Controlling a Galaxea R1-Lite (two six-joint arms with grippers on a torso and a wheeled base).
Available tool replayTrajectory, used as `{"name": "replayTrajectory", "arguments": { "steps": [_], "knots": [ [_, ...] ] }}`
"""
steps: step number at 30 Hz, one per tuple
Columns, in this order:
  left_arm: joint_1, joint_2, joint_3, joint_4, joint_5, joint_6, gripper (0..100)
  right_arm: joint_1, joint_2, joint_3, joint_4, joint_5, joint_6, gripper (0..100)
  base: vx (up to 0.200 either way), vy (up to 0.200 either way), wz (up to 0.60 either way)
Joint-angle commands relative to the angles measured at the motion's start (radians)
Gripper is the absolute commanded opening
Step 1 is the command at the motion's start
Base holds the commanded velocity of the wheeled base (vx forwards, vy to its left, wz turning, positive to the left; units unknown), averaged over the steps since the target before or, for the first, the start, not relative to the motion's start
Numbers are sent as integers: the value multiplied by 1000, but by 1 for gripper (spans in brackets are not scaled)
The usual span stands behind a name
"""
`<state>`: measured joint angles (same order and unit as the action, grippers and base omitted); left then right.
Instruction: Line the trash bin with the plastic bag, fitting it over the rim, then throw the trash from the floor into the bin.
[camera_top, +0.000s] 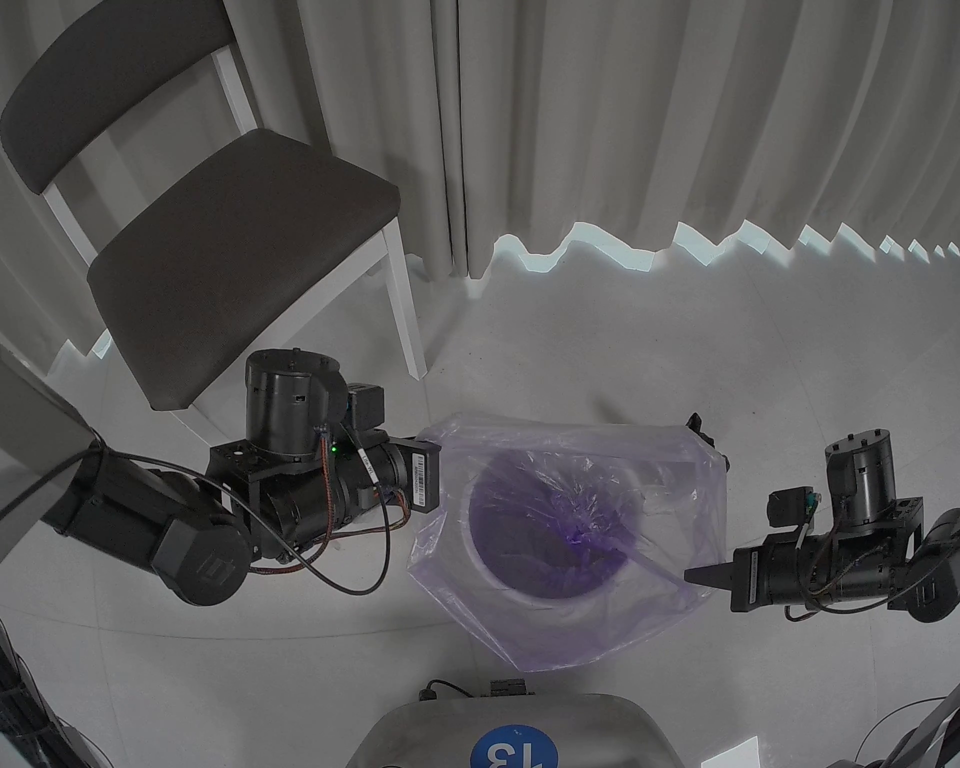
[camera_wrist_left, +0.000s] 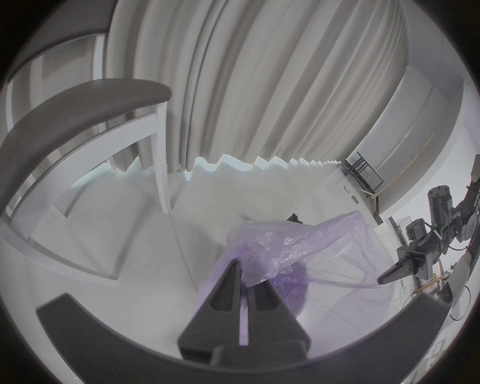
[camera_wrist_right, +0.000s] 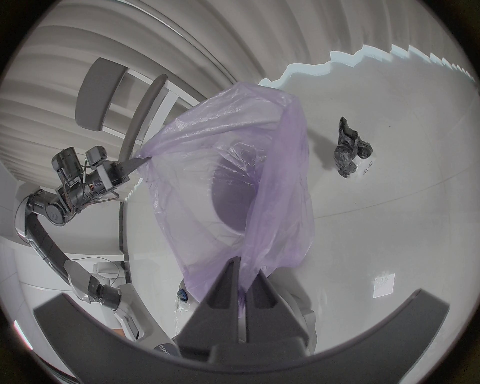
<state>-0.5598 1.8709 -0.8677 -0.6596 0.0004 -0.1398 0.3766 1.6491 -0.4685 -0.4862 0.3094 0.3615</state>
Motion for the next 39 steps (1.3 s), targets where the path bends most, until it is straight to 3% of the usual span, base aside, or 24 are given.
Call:
{"name": "replayTrajectory", "arguments": {
  "steps": [1, 10, 18, 23, 32, 39],
  "knots": [
    [32, -9, 21, 0, 1, -1, 0, 15, 64, 7, -40, -16, 14, 0, 0, 0, 0],
    [63, -38, 90, 0, 0, -1, 0, 2, 86, 13, -65, -21, 16, 0, 0, 0, 0],
    [29, -19, 98, -2, 1, -30, 0, -35, 120, 16, -65, -21, 1, 0, 0, 0, 0],
    [8, 24, 85, -74, 10, -64, 0, -64, 152, 5, -69, -19, -4, 0, 0, 0, 0],
    [-72, 67, 45, -121, 61, -83, 0, -143, 224, 2, -152, -16, -7, 0, 0, 0, 0],
    [-61, 53, 53, -118, 69, -86, 0, -154, 210, 2, -152, -15, -9, 0, 0, 0, 0]
  ]
}}
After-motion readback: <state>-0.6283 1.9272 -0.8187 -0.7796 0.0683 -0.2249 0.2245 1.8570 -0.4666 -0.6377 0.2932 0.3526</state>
